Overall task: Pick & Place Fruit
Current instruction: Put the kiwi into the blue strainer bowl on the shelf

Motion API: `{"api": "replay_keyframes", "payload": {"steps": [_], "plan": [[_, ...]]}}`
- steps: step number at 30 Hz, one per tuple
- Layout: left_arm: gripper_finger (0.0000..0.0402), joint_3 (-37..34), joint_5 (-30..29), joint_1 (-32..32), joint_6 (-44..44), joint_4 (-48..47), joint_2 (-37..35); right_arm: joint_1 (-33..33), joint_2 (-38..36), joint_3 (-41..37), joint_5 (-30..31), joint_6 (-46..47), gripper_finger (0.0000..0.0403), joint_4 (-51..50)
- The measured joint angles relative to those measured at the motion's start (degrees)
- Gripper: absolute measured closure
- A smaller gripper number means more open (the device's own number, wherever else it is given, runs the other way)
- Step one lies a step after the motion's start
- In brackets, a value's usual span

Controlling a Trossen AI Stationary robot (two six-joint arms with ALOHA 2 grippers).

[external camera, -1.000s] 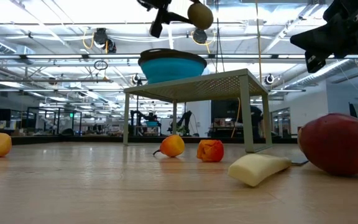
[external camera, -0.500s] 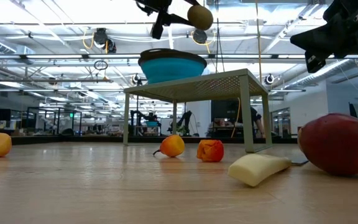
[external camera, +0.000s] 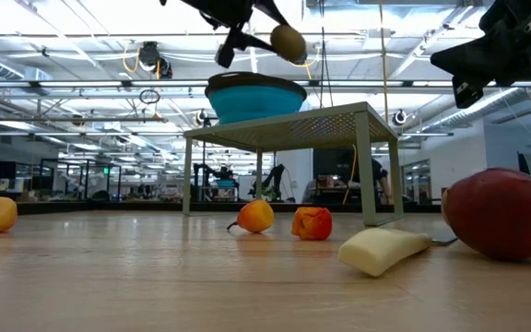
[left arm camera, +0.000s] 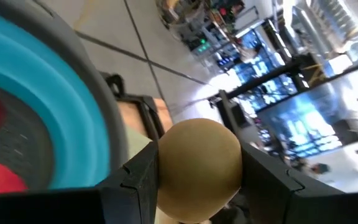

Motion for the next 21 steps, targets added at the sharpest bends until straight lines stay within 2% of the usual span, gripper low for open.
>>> {"api": "replay_keyframes", "payload": {"steps": [7,11,17,21], "plan": [[0.0227,0.86,-6.11,-0.13,9.35,-1.5,0.02,0.0,0.0,0.0,-0.02,-0.05,0.0403,-0.29],[0.0227,4.63,-9.58,-0.57,18.47,-4.49,0.07,0.0,0.0,0.0,-0.01,-0.2,0.0403,-0.29],[0.0227,12.13,-16.81,-1.66,30.68,-13.75,0.03,0.0,0.0,0.0,0.0,-0.22,0.0403,-0.29],[0.0227,14.23,-19.67,-1.79,36.49,-15.99,-0.02,0.0,0.0,0.0,0.0,-1.03,0.0403,-0.29]]}}
